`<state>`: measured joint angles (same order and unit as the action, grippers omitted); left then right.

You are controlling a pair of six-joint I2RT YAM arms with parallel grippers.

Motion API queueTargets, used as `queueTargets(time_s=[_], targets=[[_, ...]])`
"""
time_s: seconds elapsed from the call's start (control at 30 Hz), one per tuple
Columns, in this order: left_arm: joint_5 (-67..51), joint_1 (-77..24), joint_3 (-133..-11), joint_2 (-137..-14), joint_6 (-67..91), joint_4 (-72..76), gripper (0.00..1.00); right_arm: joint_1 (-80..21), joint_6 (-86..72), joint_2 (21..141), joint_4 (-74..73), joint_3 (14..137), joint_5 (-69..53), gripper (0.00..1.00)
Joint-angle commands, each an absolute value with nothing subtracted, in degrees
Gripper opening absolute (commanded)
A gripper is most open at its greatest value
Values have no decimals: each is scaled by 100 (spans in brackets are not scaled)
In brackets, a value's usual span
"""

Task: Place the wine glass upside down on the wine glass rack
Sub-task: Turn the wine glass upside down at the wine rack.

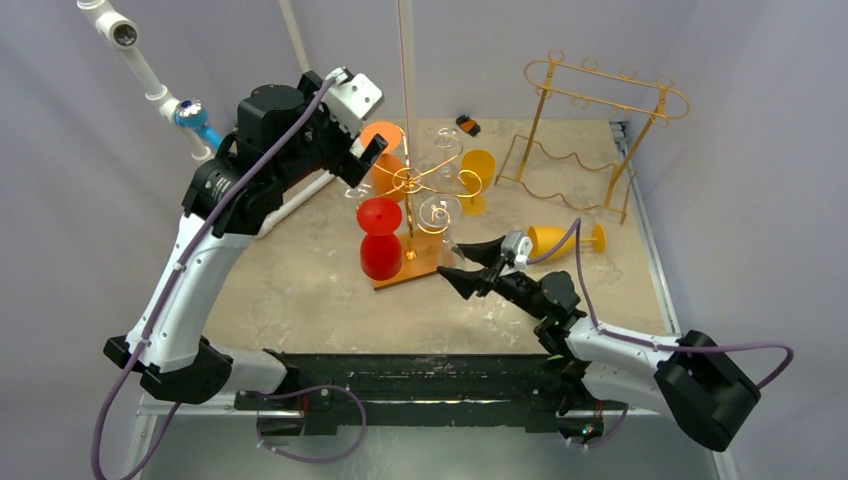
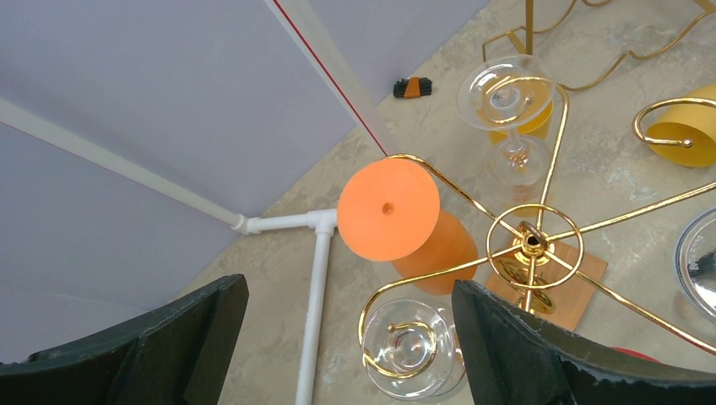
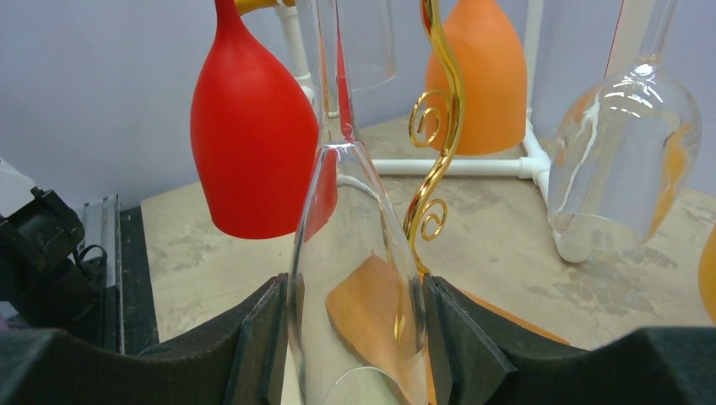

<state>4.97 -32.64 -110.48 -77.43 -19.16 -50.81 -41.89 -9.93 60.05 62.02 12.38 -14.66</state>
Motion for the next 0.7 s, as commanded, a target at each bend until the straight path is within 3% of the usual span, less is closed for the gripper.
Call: queueTargets(time_s=[0.0, 0.3, 0.4, 0.67], targets=[[948, -3252, -10995, -7596, -1718, -5063, 100, -4185, -1103, 6095, 6341, 1367, -1367, 47], [940, -3252, -10946, -7594, -1801, -4937, 100, -4186, -932, 5811, 5728, 1492, -1309, 67], [949, -3246, -10917, -7586, -1835, -4873, 100, -4186, -880, 5715, 5490, 1558, -1289, 85], [937, -3251, -10916, -7594, -1851, -4809, 100, -4184, -868, 5087, 4793, 1596, -1331, 86]])
